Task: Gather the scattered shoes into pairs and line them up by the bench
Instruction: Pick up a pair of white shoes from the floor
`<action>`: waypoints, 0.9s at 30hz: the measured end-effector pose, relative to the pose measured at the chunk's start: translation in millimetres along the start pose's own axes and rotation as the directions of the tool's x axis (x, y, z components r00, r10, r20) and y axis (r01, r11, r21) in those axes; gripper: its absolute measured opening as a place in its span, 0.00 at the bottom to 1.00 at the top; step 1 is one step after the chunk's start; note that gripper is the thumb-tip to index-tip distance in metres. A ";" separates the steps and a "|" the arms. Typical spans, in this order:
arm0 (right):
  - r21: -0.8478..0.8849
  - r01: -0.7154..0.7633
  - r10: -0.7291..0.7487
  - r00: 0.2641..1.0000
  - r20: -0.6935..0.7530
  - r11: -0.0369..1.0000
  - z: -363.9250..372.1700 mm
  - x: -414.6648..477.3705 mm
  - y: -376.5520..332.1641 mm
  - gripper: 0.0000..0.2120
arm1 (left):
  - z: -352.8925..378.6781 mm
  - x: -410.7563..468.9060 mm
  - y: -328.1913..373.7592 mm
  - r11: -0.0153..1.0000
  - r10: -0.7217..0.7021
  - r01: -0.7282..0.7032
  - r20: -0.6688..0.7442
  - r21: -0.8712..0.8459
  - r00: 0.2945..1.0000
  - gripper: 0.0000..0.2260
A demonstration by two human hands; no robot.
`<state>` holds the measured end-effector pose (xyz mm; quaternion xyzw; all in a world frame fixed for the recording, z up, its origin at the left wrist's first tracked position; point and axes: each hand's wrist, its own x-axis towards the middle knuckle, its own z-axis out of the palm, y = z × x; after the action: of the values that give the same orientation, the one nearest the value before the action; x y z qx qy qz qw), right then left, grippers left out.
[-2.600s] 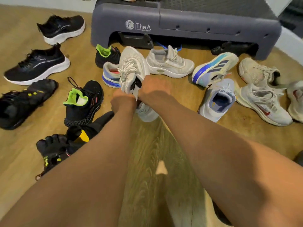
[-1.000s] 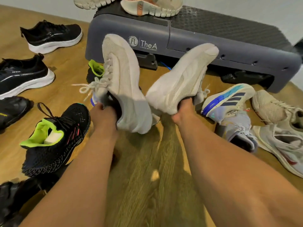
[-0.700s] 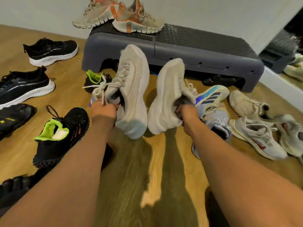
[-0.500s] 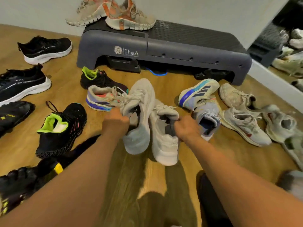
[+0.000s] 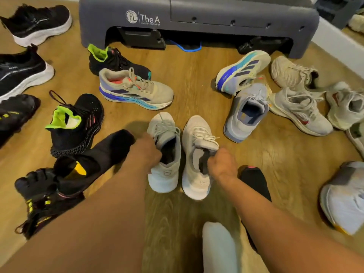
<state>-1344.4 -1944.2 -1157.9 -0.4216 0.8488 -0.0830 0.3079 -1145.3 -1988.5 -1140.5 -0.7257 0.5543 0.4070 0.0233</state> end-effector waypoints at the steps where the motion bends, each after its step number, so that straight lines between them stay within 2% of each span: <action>1: 0.014 0.005 -0.006 0.999 0.041 1.000 2.9 -1.9 -0.5 0.13 | 7.3 -2.3 -4.8 1.000 -0.009 0.009 -0.016 0.020 1.000 0.18; 5: 0.029 -0.079 0.071 0.975 0.213 0.996 11.1 -17.0 1.5 0.21 | 35.7 -17.3 -18.7 0.998 -0.066 0.066 0.004 -0.005 0.998 0.22; 8: 0.051 -0.187 0.162 0.934 0.319 0.981 3.5 -25.1 -7.5 0.23 | 40.8 -29.0 -10.4 0.952 -0.201 0.213 0.079 -0.218 0.977 0.24; 11: 0.019 -0.298 0.263 0.870 0.418 0.955 -21.3 -32.2 -31.7 0.19 | 27.7 -38.0 0.2 0.889 -0.307 0.334 0.134 -0.313 0.942 0.21; 13: -0.044 -0.283 0.271 0.848 0.456 0.958 -41.7 -41.9 -48.3 0.14 | 11.8 -51.5 6.1 0.853 -0.372 0.413 0.184 -0.320 0.910 0.19; 15: -0.066 -0.259 0.258 0.839 0.478 0.964 -65.8 -56.3 -64.2 0.14 | -8.7 -72.3 15.1 0.848 -0.403 0.445 0.194 -0.288 0.894 0.19; 18: -0.110 -0.305 0.319 0.821 0.473 0.946 -113.1 -87.3 -87.5 0.11 | -45.4 -111.5 37.0 0.876 -0.387 0.416 0.157 -0.246 0.909 0.18; 21: -0.101 -0.301 0.315 0.852 0.418 0.948 -168.2 -123.9 -106.9 0.08 | -86.7 -159.0 64.9 0.919 -0.333 0.344 0.088 -0.192 0.939 0.14; 24: -0.076 -0.304 0.312 0.891 0.330 0.950 -224.2 -162.3 -119.6 0.15 | -129.7 -209.7 100.3 0.943 -0.274 0.287 0.095 -0.170 0.957 0.14; 27: -0.040 -0.369 0.363 0.883 0.299 0.929 -270.2 -195.0 -125.8 0.20 | -164.5 -246.7 129.6 0.972 -0.201 0.213 0.120 -0.097 0.972 0.17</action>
<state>-1332.3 -1906.1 -804.0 -0.2589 0.8554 0.0342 0.4473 -1172.5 -1924.3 -824.5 -0.7564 0.4503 0.4711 0.0560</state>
